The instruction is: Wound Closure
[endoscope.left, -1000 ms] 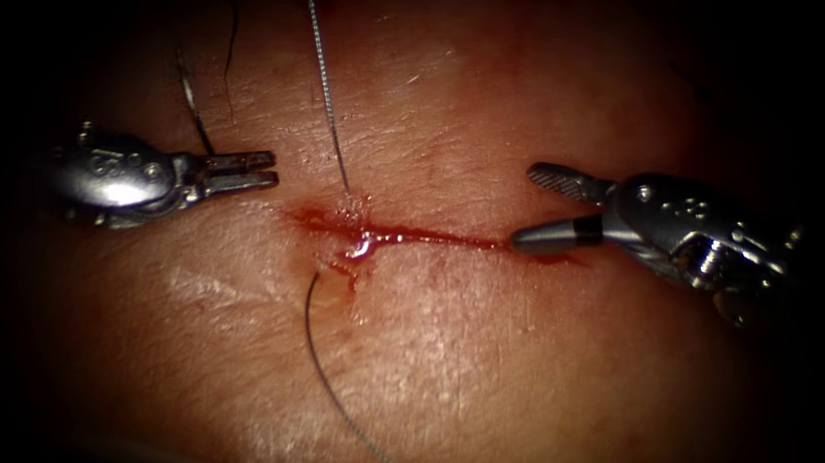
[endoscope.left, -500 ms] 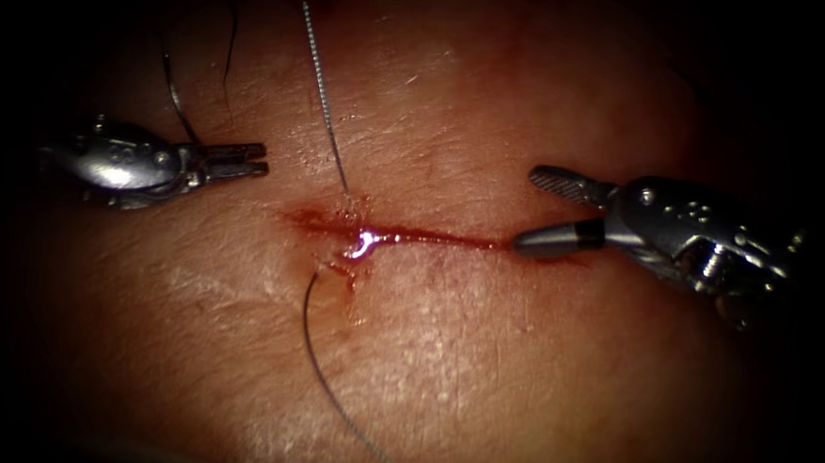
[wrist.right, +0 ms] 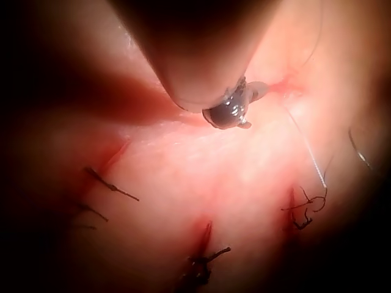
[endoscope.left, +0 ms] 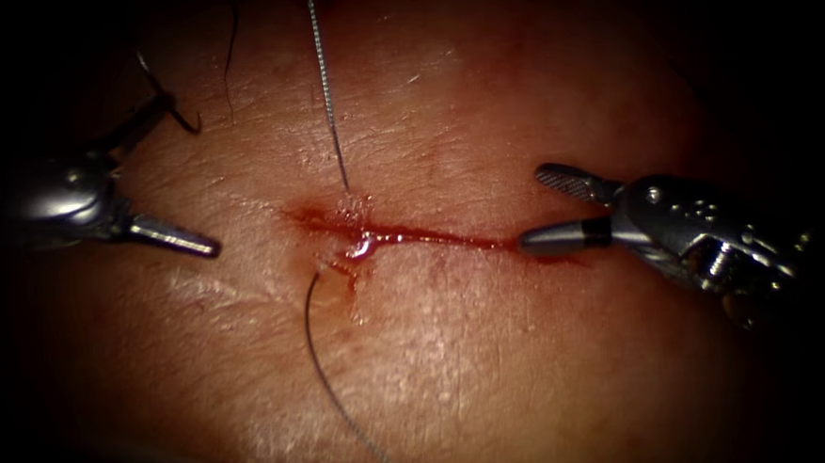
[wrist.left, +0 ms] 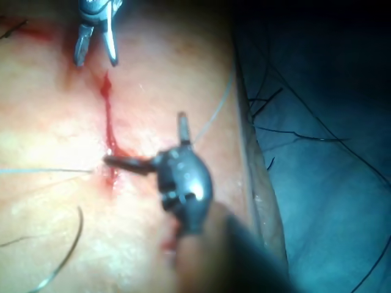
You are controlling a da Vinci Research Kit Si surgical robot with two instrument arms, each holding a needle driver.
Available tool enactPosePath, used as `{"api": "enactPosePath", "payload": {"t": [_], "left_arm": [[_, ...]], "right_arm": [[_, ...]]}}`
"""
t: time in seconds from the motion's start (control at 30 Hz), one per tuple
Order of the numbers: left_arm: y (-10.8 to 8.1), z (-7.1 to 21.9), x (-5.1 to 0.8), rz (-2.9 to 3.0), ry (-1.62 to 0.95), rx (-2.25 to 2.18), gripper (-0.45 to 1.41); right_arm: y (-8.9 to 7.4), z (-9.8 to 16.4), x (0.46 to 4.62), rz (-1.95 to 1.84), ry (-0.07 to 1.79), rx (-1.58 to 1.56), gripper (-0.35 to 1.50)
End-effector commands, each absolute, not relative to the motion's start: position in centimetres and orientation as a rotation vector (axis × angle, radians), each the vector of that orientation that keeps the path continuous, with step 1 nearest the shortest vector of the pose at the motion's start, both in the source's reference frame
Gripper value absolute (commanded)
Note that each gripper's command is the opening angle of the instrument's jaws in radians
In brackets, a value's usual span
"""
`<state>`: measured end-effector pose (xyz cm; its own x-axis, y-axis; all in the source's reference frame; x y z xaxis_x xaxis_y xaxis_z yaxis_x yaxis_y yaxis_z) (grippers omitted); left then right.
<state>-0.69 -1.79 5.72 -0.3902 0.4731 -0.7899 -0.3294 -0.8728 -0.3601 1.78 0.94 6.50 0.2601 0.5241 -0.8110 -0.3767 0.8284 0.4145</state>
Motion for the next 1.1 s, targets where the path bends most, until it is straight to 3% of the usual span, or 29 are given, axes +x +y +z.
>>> {"api": "enactPosePath", "payload": {"t": [0.03,0.37,0.43,0.57,0.67,0.7,0.73,0.8,0.9,1.07,1.1], "left_arm": [[-2.0,5.7,-0.74,2.279,-0.199,-1.372,1.21],[-3.0,5.8,-1.42,2.515,-0.266,-1.514,1.18],[-3.2,5.8,-1.55,2.591,-0.283,-1.452,0.98],[-3.7,5.8,-1.75,2.886,-0.103,-1.257,0.91],[-3.8,5.8,-1.81,3.045,0.054,-1.125,0.66],[-3.8,5.8,-1.84,3.15,0.204,-1.009,0.52],[-3.8,5.8,-1.87,3.191,0.394,-0.929,0.51],[-3.8,5.8,-1.89,3.185,0.536,-0.952,0.62],[-3.8,6.0,-1.99,3.209,0.654,-0.917,0.54],[-3.7,6.3,-2.15,3.24,0.766,-0.884,0.83],[-3.7,6.3,-2.16,3.234,0.791,-0.873,0.71]], "right_arm": [[0.9,6.6,1.86,0.612,1.159,0.151,1.28],[0.9,6.6,1.83,0.612,1.158,0.149,1.28],[0.9,6.6,1.81,0.612,1.156,0.148,1.28],[0.9,6.6,1.82,0.613,1.156,0.147,1.3],[0.9,6.6,1.82,0.613,1.156,0.147,1.3],[0.9,6.6,1.82,0.613,1.156,0.147,1.3],[0.9,6.6,1.82,0.613,1.156,0.147,1.3],[0.9,6.6,1.82,0.612,1.157,0.148,1.3],[0.9,6.6,1.82,0.612,1.157,0.148,1.3],[0.9,6.6,1.83,0.617,1.157,0.151,1.3],[0.9,6.6,1.83,0.617,1.157,0.151,1.3]]}}
